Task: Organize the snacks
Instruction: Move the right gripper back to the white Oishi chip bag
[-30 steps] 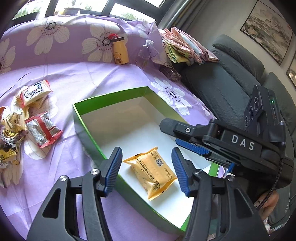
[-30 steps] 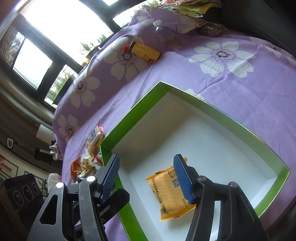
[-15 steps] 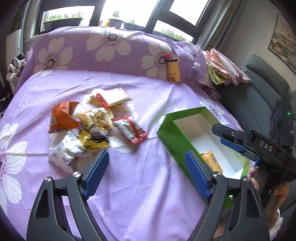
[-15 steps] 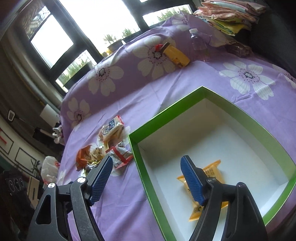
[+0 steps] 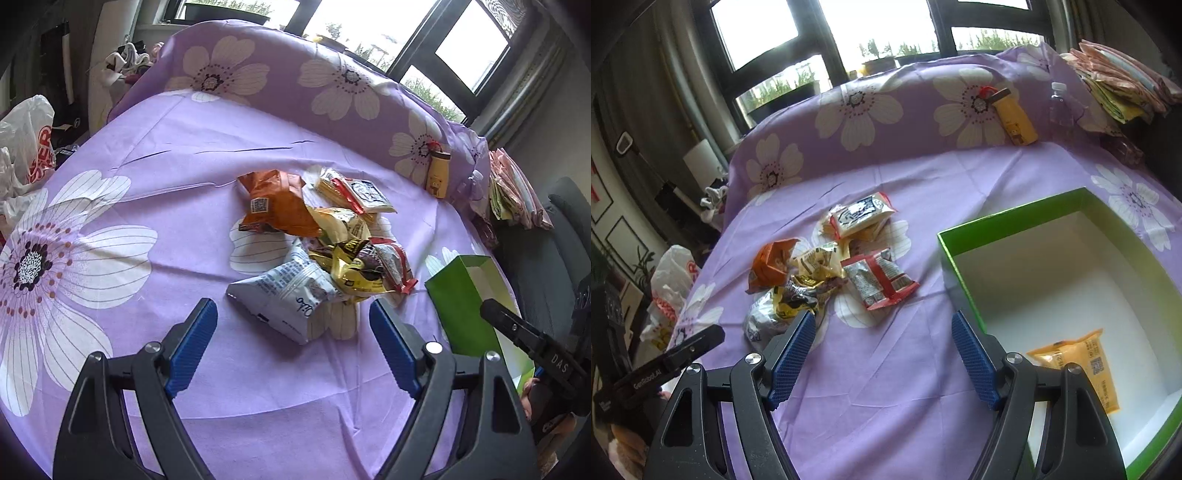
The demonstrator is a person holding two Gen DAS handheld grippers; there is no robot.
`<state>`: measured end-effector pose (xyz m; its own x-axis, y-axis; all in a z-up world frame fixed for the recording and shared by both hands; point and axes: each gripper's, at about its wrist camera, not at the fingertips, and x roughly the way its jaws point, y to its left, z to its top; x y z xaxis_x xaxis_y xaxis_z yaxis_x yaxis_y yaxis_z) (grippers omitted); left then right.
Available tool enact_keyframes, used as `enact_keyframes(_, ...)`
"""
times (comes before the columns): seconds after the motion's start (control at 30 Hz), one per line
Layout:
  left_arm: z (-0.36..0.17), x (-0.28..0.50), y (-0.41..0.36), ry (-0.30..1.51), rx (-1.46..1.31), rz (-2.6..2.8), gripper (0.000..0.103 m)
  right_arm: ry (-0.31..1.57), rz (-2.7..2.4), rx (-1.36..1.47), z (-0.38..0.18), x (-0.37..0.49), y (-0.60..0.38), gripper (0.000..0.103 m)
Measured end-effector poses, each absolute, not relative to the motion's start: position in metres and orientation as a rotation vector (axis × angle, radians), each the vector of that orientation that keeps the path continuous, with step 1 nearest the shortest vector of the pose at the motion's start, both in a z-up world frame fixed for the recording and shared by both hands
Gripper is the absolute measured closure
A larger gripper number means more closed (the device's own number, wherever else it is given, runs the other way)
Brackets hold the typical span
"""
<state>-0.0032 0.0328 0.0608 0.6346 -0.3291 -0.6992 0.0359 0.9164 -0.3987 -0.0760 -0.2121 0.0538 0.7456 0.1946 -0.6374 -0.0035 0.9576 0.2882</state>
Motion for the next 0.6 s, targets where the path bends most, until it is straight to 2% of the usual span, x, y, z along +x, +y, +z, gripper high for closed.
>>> enact_keyframes(0.33, 0.049, 0.005, 0.036, 0.916, -0.347, -0.201, 0.02, 0.858, 0.375, 0.485, 0.026, -0.053, -0.183, 0.026)
enact_keyframes(0.53, 0.051, 0.009, 0.038, 0.926, -0.334, -0.172, 0.02, 0.891, 0.43, 0.42, 0.035, -0.028, -0.15, 0.027)
enact_keyframes(0.6, 0.053, 0.009, 0.041, 0.924, -0.336, -0.167, 0.02, 0.907, 0.466, 0.401, 0.036, -0.015, -0.138, 0.03)
